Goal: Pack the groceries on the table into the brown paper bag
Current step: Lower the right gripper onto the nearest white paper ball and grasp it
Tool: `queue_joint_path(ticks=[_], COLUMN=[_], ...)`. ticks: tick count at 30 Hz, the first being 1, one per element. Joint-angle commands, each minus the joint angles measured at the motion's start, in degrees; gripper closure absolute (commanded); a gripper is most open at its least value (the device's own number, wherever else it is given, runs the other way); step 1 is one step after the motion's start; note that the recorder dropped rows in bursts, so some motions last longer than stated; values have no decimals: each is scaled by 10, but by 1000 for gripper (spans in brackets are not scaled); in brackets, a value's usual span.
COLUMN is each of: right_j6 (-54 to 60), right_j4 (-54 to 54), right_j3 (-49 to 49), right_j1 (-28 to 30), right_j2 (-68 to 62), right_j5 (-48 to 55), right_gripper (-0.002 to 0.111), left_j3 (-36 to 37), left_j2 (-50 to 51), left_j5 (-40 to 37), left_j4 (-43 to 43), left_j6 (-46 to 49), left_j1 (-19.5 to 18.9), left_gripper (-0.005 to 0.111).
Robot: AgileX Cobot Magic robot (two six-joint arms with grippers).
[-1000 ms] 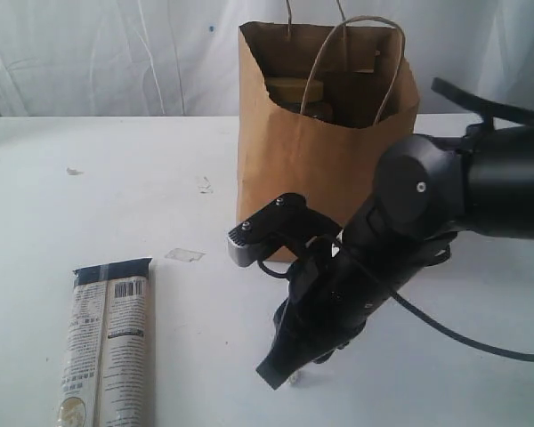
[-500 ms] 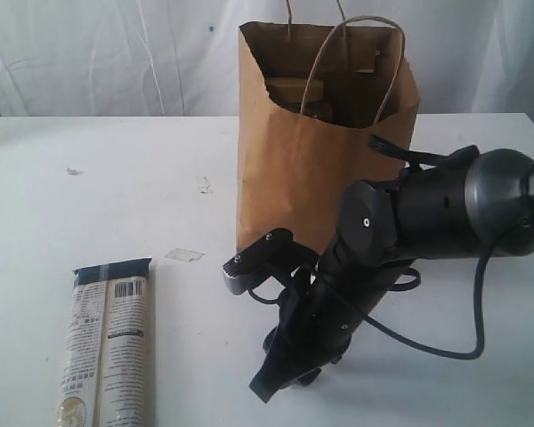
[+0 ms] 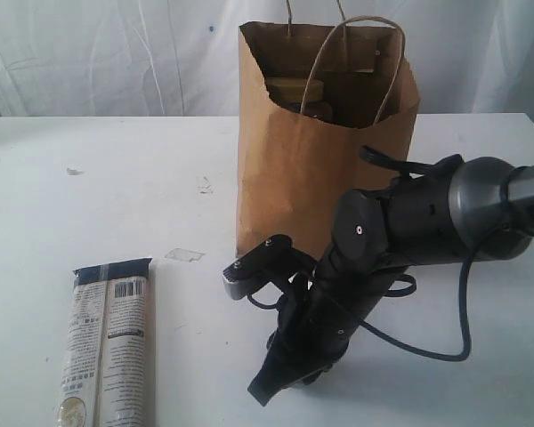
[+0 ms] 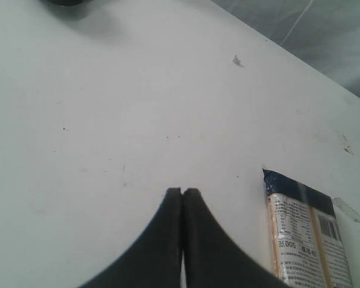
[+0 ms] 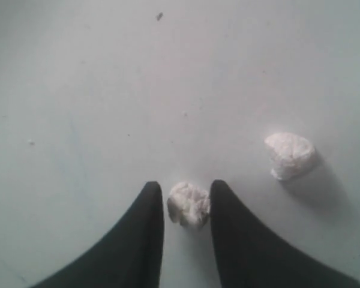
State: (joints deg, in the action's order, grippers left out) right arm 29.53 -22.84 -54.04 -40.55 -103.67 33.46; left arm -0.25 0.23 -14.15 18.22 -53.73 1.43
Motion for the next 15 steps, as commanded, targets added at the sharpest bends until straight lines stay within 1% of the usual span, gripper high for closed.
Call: queue_joint_path(ticks=[1, 5, 6, 11, 15], right_j6=[-4, -29, -29, -29, -29], right_j4=[-1, -1, -1, -2, -2], right_j3=[4, -7, -9, -8, -7], right_j1=[-1, -1, -1, -1, -1], right_j2=[4, 24, 34, 100, 170], right_j5=[11, 26, 29, 37, 69], right_gripper=[93, 107, 108, 108, 108], left_j3=[3, 3, 3, 3, 3], left_j2=[-2, -2, -2, -2, -2], left_j5=[0, 0, 0, 0, 0], left_j4=[2, 2, 2, 2, 2], left_j6=[1, 1, 1, 1, 1], left_j1=[-1, -1, -1, -1, -1], left_gripper=[107, 107, 107, 107, 107])
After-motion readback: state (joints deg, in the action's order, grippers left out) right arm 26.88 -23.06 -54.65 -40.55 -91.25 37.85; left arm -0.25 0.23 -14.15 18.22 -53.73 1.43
